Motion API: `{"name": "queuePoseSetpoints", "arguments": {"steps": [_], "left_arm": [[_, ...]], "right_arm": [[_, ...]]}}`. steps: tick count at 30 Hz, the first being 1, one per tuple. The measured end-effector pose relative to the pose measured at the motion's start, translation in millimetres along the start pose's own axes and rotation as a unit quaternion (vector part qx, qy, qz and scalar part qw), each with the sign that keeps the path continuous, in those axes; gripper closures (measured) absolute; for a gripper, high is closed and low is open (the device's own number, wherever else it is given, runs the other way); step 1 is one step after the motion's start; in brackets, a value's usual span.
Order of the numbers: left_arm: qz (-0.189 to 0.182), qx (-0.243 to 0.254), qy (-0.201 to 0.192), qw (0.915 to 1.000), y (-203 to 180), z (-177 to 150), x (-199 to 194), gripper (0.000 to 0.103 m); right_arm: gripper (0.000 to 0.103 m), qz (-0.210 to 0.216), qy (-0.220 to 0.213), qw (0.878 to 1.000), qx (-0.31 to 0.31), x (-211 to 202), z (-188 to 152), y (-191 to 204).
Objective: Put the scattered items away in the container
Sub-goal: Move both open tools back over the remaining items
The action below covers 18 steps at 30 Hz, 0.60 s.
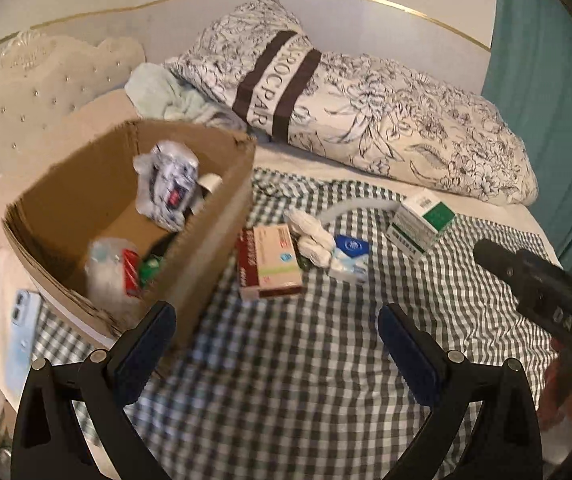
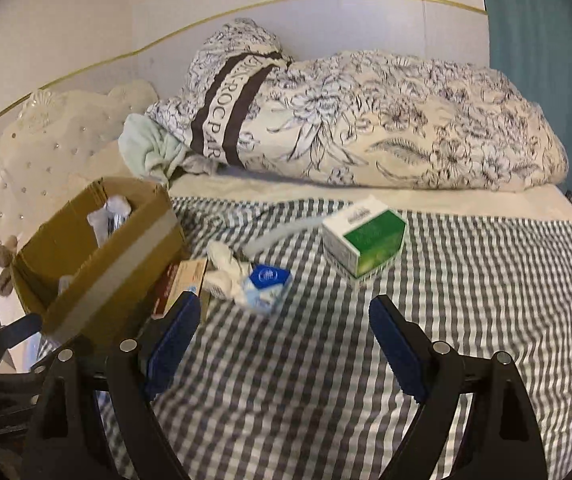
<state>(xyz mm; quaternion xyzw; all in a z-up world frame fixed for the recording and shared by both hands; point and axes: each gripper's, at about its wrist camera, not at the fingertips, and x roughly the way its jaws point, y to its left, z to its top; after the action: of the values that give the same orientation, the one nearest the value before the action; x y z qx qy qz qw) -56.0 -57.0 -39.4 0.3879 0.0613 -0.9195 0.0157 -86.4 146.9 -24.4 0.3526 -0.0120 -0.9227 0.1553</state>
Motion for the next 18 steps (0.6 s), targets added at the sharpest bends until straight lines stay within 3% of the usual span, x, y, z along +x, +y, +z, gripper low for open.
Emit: {"name": "queuePoseSetpoints", "arguments": {"steps": [10,18], "left_arm": [[-0.012,0.004,0.000,0.9999,-16,-18,44,0.000],[-0.014,0.010,0.036,0.9992,-24,-24,107,0.000]], "right_arm": [[0.016,0.000,0.027,1.000,0.009,31,-13,-17],[0.016,-0.004,0.049,0.999,0.018,71,-13,-45]]}}
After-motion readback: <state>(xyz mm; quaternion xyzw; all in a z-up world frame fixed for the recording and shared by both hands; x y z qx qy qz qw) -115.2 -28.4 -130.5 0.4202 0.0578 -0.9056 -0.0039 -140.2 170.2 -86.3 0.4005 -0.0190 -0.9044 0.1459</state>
